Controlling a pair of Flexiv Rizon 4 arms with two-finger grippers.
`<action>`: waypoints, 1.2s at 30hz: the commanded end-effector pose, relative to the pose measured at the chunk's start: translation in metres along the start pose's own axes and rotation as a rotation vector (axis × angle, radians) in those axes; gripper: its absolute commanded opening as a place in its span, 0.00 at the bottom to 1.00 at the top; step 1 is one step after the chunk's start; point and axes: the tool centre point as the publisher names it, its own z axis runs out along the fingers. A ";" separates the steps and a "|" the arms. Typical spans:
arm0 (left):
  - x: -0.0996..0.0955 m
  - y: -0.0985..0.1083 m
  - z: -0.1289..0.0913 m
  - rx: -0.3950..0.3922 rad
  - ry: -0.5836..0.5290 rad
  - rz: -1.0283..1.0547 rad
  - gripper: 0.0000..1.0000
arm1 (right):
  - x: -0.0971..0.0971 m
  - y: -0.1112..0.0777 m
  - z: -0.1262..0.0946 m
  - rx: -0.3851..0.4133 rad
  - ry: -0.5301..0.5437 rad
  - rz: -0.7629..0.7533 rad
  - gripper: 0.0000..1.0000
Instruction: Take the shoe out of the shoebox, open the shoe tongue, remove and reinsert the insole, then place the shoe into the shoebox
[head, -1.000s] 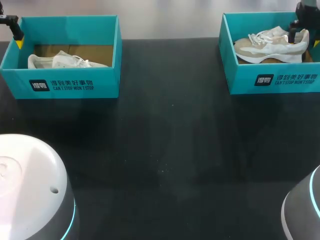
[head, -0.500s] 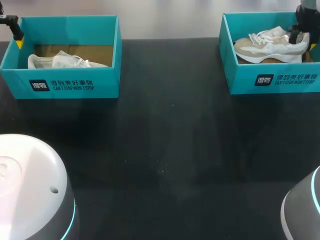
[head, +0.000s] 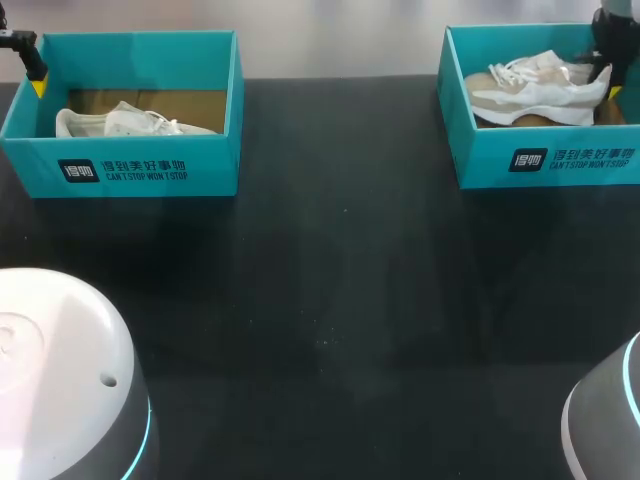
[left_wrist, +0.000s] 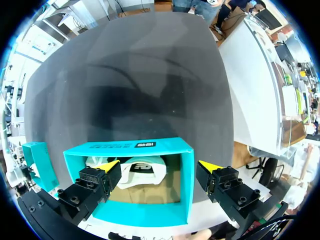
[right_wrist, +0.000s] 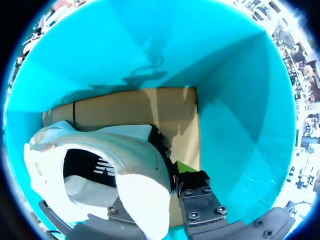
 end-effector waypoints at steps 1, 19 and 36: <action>0.000 0.000 0.000 0.000 0.002 0.001 1.00 | 0.000 -0.001 -0.011 -0.012 -0.012 0.004 0.00; 0.000 0.000 0.000 0.000 0.002 0.001 1.00 | -0.017 -0.011 -0.078 -0.103 -0.101 0.045 0.00; 0.000 0.000 0.000 0.000 0.002 0.001 1.00 | -0.026 -0.023 -0.158 -0.186 -0.195 0.062 0.00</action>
